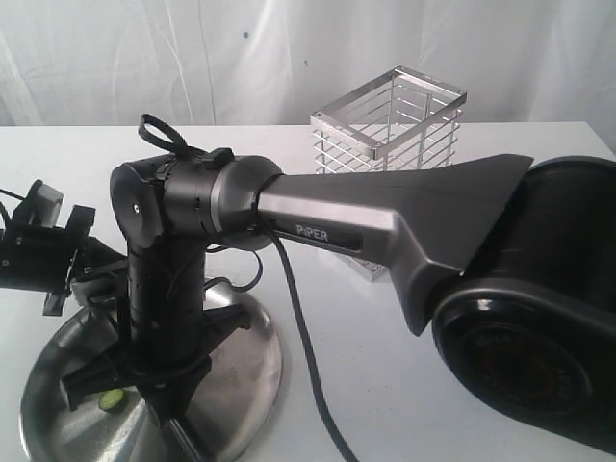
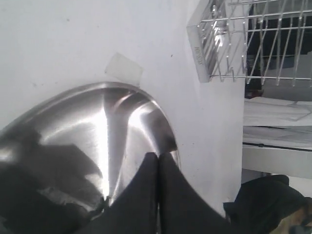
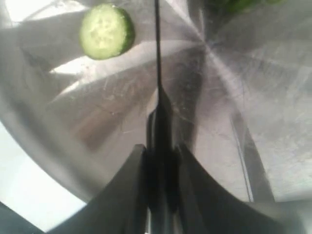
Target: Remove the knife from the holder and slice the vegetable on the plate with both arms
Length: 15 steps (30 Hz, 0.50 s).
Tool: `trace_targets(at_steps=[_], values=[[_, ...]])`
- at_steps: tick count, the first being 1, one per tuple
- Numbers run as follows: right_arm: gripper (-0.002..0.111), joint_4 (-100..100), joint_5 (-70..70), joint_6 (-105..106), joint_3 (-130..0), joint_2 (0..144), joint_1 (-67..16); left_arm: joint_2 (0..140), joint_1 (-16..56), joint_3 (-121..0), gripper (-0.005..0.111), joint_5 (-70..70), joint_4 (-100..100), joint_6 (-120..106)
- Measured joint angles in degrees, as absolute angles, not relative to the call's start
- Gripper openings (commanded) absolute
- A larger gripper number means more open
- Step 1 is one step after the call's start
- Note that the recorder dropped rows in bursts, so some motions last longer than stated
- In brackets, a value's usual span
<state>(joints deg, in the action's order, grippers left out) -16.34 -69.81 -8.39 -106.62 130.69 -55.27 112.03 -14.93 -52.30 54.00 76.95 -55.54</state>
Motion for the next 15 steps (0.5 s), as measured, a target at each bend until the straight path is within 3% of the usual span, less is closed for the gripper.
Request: trace_targets(at_steps=[15], values=[[0.000, -19.12, -69.81, -10.34, -106.62, 133.03, -55.48, 108.89, -14.93, -53.89, 0.000, 56.95, 81.26, -55.29]])
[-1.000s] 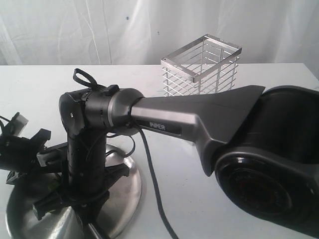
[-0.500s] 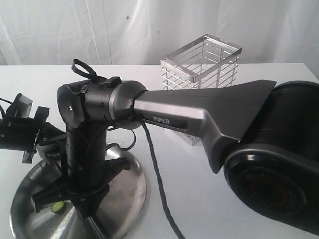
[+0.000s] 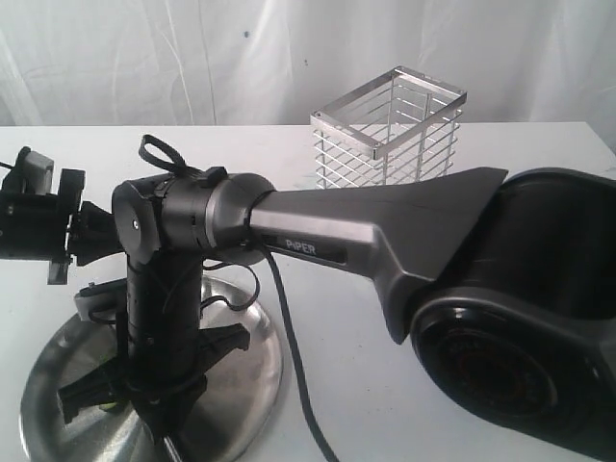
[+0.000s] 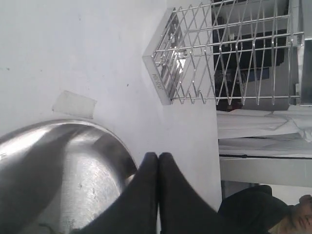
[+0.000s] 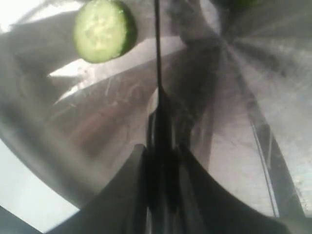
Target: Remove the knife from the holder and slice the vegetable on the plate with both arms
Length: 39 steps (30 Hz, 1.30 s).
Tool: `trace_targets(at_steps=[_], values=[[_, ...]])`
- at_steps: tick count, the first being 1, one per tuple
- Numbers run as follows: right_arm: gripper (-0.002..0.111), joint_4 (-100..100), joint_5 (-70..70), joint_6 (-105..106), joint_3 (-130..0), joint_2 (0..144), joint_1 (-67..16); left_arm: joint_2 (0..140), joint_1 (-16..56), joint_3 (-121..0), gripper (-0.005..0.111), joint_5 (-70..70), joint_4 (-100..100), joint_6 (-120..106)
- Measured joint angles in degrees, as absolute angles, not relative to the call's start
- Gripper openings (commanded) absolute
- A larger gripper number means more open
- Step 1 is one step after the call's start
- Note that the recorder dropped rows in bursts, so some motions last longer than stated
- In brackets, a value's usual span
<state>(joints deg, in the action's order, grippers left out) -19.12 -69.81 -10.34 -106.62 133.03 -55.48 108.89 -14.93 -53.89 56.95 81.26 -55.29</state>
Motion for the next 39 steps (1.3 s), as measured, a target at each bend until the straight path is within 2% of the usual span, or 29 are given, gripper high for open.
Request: trace_targets(at_steps=[14, 22, 39], values=[[0.000, -21.23, -69.77, -12.13, -106.62, 133.49, -55.56, 105.80, -14.93, -53.89, 0.000, 60.74, 83.74, -55.96], [0.000, -25.50, -69.27, -12.46, -98.81, 130.62, -55.60, 105.76, -14.93, -53.89, 0.000, 61.32, 84.82, -55.96], [0.000, -16.59, -69.62, -11.20, -95.97, 123.20, -56.98, 105.43, -14.93, -53.89, 0.000, 63.91, 89.06, -58.67]])
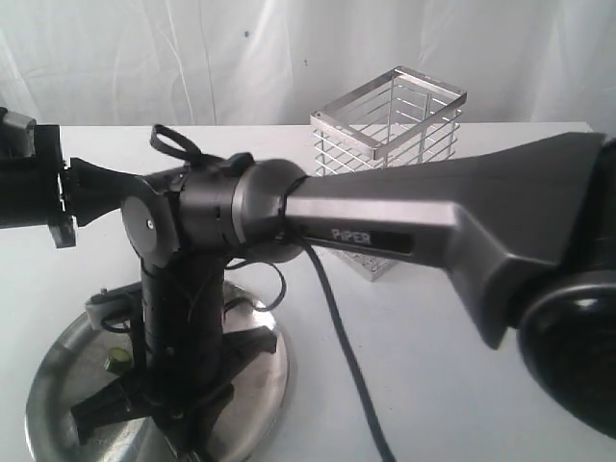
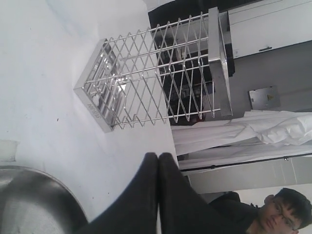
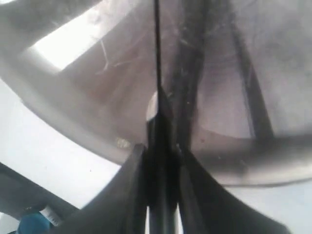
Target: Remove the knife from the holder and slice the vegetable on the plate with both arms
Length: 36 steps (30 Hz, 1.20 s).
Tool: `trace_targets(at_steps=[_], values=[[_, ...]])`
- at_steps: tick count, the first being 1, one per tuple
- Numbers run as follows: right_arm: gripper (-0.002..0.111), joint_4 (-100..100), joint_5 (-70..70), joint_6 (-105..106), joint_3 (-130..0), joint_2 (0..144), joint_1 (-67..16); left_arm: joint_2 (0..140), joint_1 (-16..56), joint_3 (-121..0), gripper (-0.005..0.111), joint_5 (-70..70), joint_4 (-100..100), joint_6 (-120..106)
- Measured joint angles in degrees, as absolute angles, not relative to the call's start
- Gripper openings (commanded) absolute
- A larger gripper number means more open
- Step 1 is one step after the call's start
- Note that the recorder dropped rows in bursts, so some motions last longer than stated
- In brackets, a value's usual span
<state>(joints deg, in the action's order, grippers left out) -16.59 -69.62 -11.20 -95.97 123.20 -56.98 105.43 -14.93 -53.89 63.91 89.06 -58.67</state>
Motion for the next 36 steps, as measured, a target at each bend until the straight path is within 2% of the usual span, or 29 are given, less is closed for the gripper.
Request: trace_targets(at_steps=[6, 10, 16, 22, 25, 29, 31, 33, 36], values=[[0.000, -7.27, -66.73, -11.36, -95.97, 116.83, -58.17, 102.23, -14.93, -53.89, 0.000, 63.58, 91.47, -63.17], [0.000, -2.24, -66.60, -11.45, -91.84, 117.93, -56.45, 97.89, -14.93, -53.89, 0.000, 56.90, 86.81, -67.06], [0.000, -4.76, -61.83, -6.10, -90.69, 118.86, -51.30, 89.42, -14.93, -53.89, 0.000, 42.76, 77.06, -67.96], [0.000, -12.69, -58.70, 1.47, -90.69, 121.88, -50.28, 79.77, -14.80, -51.17, 0.000, 37.04, 75.19, -68.07], [0.012, -15.27, -58.83, 4.01, -90.69, 123.26, -50.28, 75.94, -14.80, -48.35, 0.000, 32.86, 74.97, -68.07], [0.042, -16.98, -59.05, 6.49, -90.69, 123.80, -49.92, 72.90, -14.72, -45.40, 0.000, 27.85, 74.86, -68.07], [0.053, -17.26, -59.05, 6.88, -90.69, 124.17, -49.70, 71.63, -14.72, -44.24, 0.000, 25.74, 74.74, -68.07], [0.058, -17.26, -58.47, 7.04, -90.69, 124.40, -49.57, 70.37, -14.72, -43.27, 0.000, 23.63, 74.74, -67.94], [0.059, -17.48, -55.93, 7.67, -90.69, 123.77, -49.57, 68.31, -14.72, -41.79, 0.000, 21.06, 74.64, -67.94]])
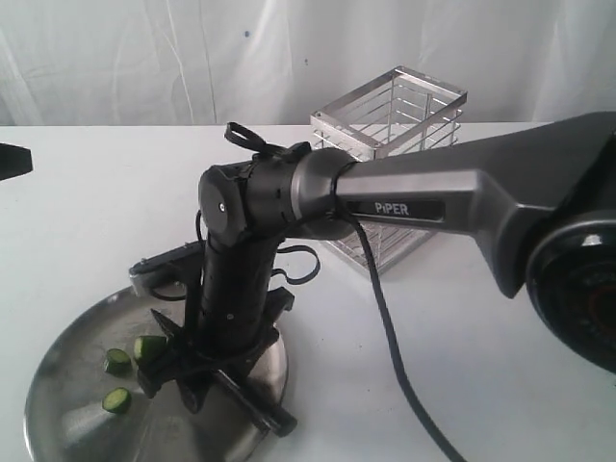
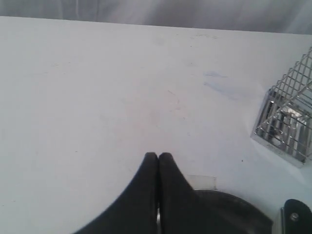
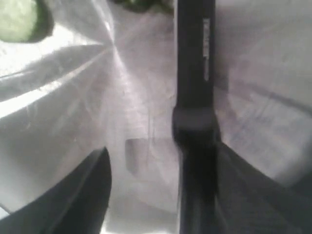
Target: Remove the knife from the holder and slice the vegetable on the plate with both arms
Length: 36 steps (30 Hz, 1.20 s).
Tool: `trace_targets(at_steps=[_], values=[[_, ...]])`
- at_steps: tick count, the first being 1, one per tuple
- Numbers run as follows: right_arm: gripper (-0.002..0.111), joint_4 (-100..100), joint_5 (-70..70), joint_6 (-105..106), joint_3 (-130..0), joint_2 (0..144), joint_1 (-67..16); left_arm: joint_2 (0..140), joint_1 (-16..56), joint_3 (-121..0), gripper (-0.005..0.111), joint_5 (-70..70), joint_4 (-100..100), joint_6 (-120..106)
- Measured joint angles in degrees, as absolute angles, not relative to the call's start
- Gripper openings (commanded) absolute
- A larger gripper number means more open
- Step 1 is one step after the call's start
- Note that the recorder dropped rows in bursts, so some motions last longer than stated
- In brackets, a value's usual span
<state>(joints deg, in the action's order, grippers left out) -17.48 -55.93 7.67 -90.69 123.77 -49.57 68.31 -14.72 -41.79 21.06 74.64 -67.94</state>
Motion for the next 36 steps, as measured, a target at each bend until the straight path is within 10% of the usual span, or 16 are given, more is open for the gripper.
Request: trace_targets(at_steps=[8, 14, 36], values=[[0.048, -17.99, -47.22, 10.99, -90.69, 115.66, -49.57, 64.43, -14.72, -38.73, 0.000, 18.44, 74.64, -68.31], [-0.001, -18.43, -40.97, 11.63, -87.19, 106.26, -49.57, 60.81, -14.72, -34.87, 0.000, 18.42, 78.08, -71.36], [0.000, -20.73, -5.46, 13.52, -47.43, 68.89, -53.38, 57.62, -14.72, -24.39, 0.000, 20.16, 90.87, -83.02]])
